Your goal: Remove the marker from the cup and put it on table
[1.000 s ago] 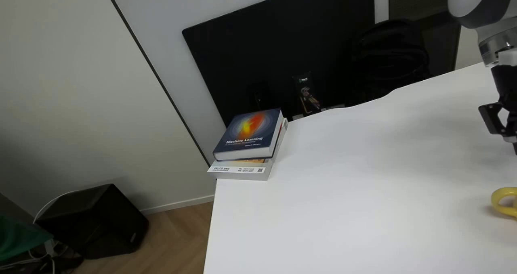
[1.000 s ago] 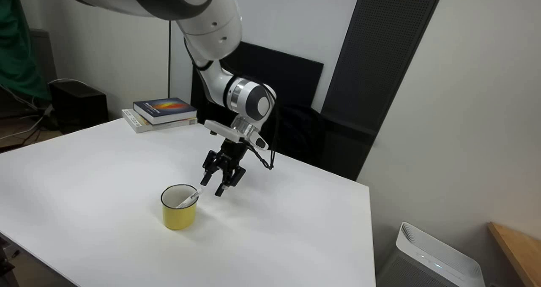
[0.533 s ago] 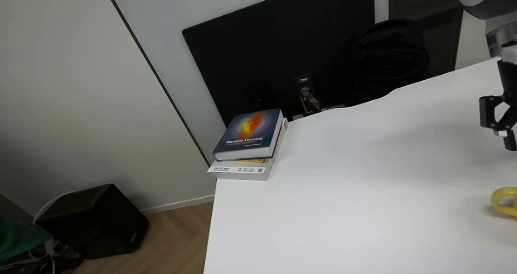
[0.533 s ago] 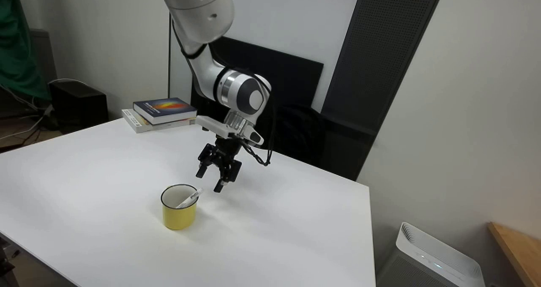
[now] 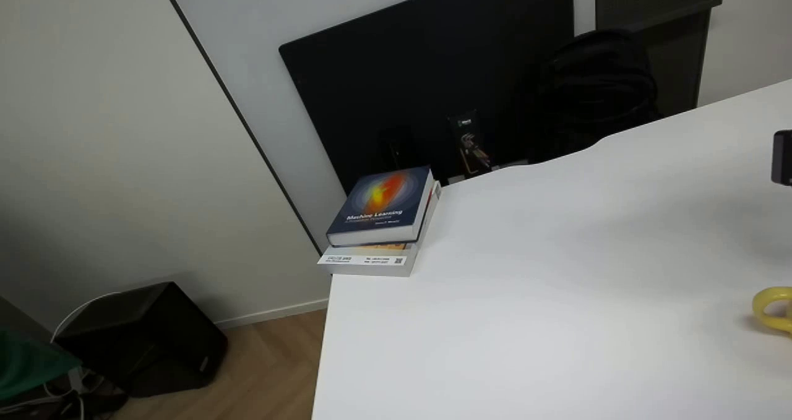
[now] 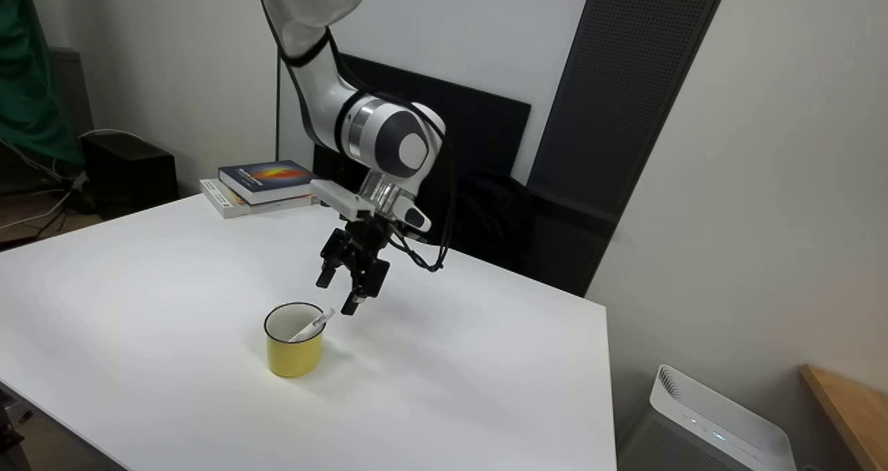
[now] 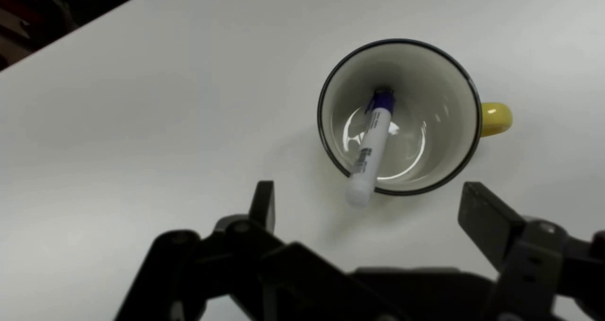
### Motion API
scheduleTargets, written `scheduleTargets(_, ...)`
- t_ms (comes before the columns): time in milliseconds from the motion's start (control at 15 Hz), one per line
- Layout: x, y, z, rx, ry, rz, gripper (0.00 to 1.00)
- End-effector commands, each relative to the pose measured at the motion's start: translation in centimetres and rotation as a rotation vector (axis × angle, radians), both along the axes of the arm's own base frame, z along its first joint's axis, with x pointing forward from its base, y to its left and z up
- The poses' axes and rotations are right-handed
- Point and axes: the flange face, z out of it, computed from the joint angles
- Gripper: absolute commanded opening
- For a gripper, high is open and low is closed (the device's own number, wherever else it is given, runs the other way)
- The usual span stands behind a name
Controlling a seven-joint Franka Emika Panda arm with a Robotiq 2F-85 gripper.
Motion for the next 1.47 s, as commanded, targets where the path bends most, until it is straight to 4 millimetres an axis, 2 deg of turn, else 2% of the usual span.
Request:
scheduleTargets(0,-3.2,-1.3,2.1,0.012,-0.050,-0.090,1.00)
scheduleTargets(400,-5.4,-4.7,2.8,0.077,-0.178,-0.196,1.00)
scheduleTargets(800,-5.2,-7.4,1.1,0.154,-0.201,-0.251,1.00)
scheduleTargets(1000,-5.1,-7.6,0.2,0.152,-0.194,-0.272,1.00)
scheduleTargets(1400,-5.1,-6.0,-1.9,0.167,-0.194,-0.300,1.00)
